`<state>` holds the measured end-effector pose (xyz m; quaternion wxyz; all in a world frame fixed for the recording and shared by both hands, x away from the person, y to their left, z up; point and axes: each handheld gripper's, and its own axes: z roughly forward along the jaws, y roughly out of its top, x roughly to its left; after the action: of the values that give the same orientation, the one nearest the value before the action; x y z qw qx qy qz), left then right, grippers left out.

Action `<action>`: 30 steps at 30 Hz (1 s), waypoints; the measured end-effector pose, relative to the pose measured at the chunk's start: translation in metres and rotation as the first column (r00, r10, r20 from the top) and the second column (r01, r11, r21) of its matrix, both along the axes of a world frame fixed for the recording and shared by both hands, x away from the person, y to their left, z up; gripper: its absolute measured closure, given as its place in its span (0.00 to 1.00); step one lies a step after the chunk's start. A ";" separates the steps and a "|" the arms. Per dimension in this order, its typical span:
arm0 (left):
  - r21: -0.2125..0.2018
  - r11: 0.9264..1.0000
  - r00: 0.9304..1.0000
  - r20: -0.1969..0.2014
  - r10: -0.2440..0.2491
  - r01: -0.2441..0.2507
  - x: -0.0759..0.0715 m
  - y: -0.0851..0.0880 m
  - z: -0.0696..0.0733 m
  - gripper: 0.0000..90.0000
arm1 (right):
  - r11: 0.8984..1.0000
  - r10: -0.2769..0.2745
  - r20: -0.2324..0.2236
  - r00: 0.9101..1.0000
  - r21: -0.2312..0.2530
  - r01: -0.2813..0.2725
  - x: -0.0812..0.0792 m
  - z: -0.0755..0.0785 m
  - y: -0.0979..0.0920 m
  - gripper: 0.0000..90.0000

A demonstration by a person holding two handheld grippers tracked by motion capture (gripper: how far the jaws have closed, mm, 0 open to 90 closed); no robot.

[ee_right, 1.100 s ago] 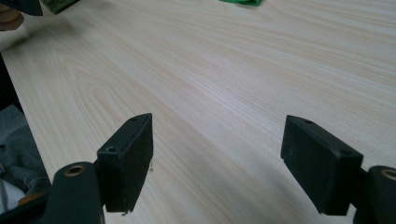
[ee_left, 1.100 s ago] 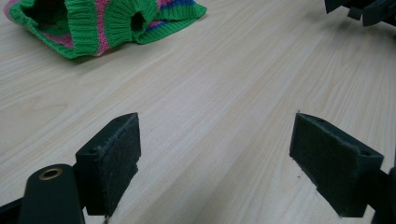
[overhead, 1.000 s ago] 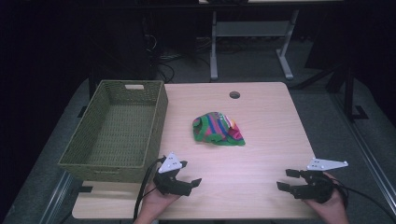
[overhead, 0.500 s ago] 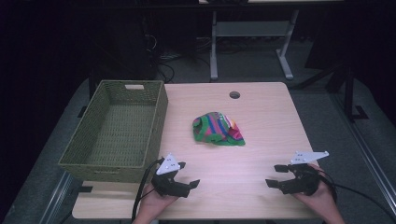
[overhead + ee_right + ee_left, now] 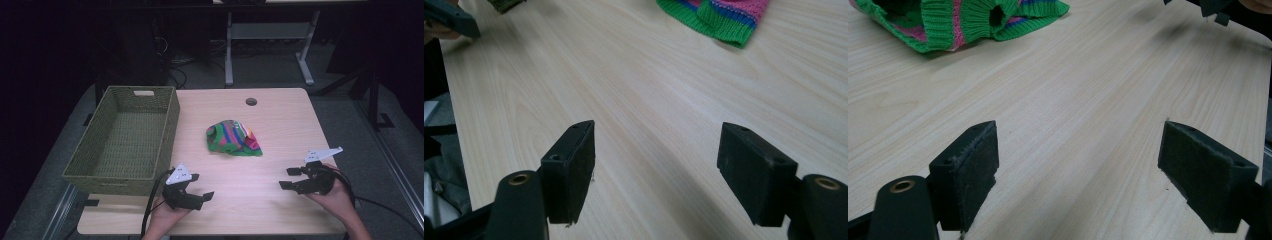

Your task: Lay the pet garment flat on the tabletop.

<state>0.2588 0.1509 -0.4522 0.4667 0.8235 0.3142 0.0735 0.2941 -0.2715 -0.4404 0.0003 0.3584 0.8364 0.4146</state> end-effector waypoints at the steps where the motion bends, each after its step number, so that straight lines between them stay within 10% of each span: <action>1: -0.001 1.000 1.000 0.003 0.001 -0.001 -0.001 0.000 0.000 0.18 | 1.000 -0.001 -0.007 1.000 0.005 0.001 0.003 0.000 0.001 0.34; 30: 0.031 0.999 0.999 0.031 -0.008 0.007 -0.001 -0.001 0.001 0.18 | 0.994 0.094 -0.026 0.995 -0.051 -0.095 0.059 0.034 0.054 0.36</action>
<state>0.2580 0.1501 -0.4510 0.4589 0.8307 0.3024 0.0895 0.3534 -0.2180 -0.4066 -0.0200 0.3234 0.8628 0.3880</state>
